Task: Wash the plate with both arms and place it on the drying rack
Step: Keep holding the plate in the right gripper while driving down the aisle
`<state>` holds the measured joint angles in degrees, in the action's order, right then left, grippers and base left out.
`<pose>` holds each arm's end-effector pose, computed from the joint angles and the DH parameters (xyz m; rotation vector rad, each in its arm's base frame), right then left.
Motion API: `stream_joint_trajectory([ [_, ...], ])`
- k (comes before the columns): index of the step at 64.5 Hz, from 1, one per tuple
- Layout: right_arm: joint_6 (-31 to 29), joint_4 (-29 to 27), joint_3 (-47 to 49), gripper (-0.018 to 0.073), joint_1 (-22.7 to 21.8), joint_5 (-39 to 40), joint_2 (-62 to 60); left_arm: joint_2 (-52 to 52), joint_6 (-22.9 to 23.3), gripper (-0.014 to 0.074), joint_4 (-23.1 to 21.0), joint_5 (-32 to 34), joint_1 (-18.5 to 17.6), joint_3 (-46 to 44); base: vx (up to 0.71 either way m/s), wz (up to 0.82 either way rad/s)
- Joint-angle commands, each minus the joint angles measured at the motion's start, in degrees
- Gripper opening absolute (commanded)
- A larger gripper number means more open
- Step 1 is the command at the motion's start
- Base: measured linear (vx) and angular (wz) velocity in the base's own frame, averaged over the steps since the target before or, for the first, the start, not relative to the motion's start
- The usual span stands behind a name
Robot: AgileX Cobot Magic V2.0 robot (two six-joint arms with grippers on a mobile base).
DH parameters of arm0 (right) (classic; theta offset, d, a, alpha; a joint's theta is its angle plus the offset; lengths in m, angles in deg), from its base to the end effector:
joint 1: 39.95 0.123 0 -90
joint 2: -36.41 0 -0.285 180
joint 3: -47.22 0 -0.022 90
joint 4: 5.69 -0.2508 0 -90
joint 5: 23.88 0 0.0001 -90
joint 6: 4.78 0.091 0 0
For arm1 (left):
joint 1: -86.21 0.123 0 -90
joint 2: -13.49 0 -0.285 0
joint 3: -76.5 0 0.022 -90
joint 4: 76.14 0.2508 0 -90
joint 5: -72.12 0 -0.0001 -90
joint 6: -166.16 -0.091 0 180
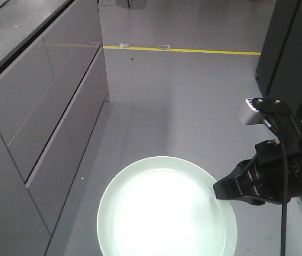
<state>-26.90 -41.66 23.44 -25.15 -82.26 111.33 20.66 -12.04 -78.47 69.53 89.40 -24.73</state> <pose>0.1959 0.0989 0.3128 -0.5409 2.5561 0.7719 0.0567 0.0030 0.2005 -0.0971 1.5421 -0.0144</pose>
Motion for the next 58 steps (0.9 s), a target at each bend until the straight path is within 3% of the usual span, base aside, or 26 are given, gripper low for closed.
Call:
stream_joint_trajectory([
  [1,-0.6,-2.4,1.5,-0.0004,-0.2,1.7,-1.2,-0.7,0.2,-0.0006,-0.1,4.3,-0.2,-1.5,0.25,-0.05],
  [58,-0.6,-2.4,1.5,-0.0004,-0.2,1.7,-1.2,-0.7,0.2,-0.0006,-0.1,4.3,-0.2,-1.5,0.24,-0.04],
])
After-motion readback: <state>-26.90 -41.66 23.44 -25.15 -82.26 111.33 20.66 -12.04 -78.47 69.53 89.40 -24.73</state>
